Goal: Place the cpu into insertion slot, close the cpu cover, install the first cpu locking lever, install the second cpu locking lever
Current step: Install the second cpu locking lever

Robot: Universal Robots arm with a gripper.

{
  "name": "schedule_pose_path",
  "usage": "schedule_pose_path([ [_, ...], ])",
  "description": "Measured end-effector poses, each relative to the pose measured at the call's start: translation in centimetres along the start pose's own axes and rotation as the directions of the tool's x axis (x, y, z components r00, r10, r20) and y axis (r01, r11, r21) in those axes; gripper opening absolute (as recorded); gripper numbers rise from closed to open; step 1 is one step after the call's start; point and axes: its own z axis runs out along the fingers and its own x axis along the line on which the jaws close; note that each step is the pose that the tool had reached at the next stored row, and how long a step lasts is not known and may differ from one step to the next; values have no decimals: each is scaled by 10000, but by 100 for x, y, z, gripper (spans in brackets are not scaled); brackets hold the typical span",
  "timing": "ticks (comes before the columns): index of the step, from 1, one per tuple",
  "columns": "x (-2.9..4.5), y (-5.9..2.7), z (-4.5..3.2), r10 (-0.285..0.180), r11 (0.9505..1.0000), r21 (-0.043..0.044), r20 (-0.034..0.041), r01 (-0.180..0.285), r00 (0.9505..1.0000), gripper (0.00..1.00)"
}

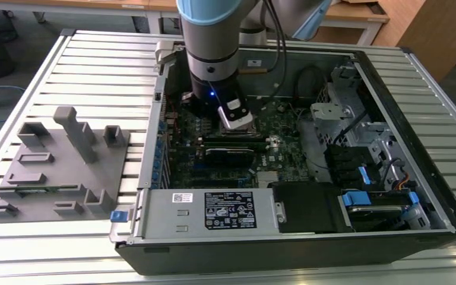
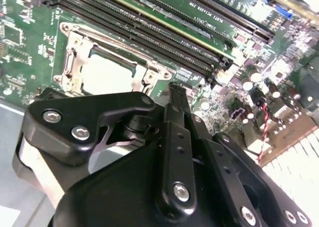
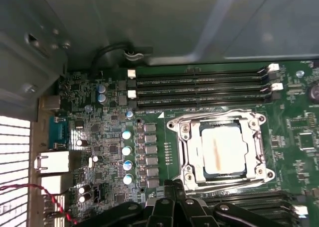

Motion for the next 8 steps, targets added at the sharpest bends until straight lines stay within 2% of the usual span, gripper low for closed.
schedule_pose_path([
  [4,-24,11,-13,-2,10000,5,-1,2,10000,11],
  [8,-104,26,-5,0,10000,6,0,0,10000,11],
])
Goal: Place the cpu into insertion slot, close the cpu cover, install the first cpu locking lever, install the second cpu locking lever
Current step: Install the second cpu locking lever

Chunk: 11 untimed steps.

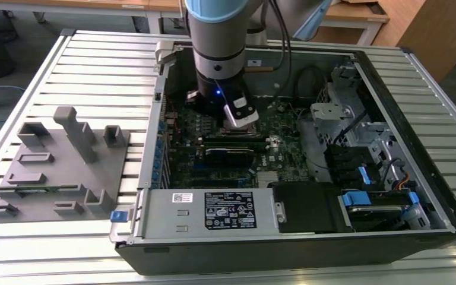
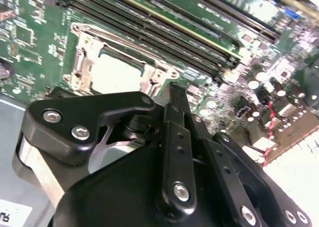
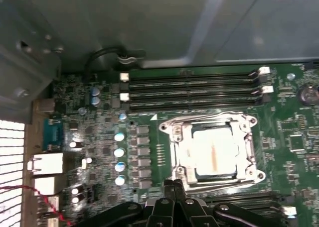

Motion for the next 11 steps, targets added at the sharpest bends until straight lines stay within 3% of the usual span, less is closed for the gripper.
schedule_pose_path([
  [8,-263,40,28,0,10000,2,0,0,10000,11],
  [11,-316,83,41,-3,10000,48,2,3,10000,11],
])
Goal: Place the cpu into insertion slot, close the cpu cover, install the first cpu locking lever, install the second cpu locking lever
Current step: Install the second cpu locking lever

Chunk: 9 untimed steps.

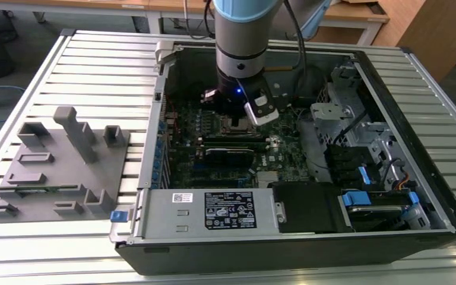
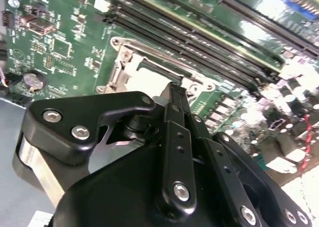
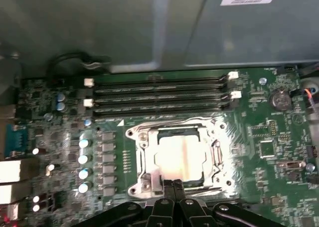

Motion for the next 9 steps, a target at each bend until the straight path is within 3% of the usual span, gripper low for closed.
schedule_pose_path([
  [6,-40,142,37,-9,9999,125,11,9,10000,11],
  [9,-51,203,53,-22,9996,292,22,21,10000,11],
])
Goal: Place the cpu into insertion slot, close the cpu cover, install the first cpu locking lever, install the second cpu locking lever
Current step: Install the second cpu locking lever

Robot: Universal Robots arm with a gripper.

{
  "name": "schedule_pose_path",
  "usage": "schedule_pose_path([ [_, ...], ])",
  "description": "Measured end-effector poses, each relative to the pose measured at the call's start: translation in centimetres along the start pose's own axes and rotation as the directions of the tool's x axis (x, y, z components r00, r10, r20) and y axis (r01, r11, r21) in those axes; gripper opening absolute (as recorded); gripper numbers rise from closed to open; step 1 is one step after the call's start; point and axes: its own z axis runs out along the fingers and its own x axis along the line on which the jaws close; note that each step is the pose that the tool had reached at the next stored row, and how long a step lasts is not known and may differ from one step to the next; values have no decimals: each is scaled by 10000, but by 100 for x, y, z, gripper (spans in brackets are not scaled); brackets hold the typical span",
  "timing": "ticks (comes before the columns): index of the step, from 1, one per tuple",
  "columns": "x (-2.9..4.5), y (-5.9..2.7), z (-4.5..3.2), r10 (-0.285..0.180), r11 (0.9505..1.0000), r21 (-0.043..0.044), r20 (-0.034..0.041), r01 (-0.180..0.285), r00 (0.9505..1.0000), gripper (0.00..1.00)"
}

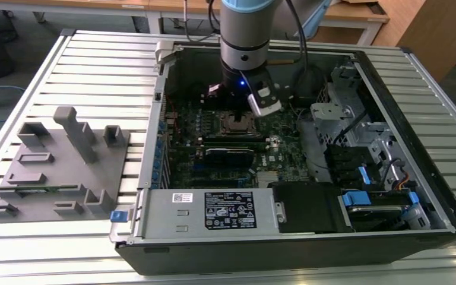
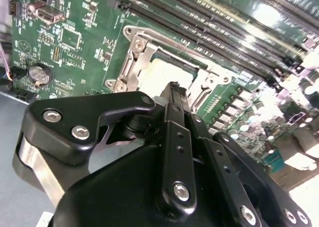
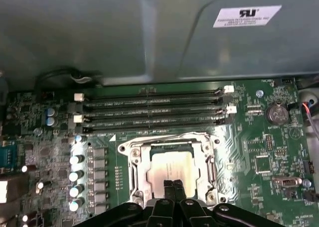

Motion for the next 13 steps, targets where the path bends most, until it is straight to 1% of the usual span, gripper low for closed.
schedule_pose_path([
  [2,-4,49,12,-7,9999,103,9,7,10000,11],
  [4,-8,88,21,-12,9999,169,14,12,10000,11],
  [5,-10,94,23,-14,9998,181,15,13,10000,11],
  [13,-10,95,23,-14,9998,189,16,13,10000,11],
])
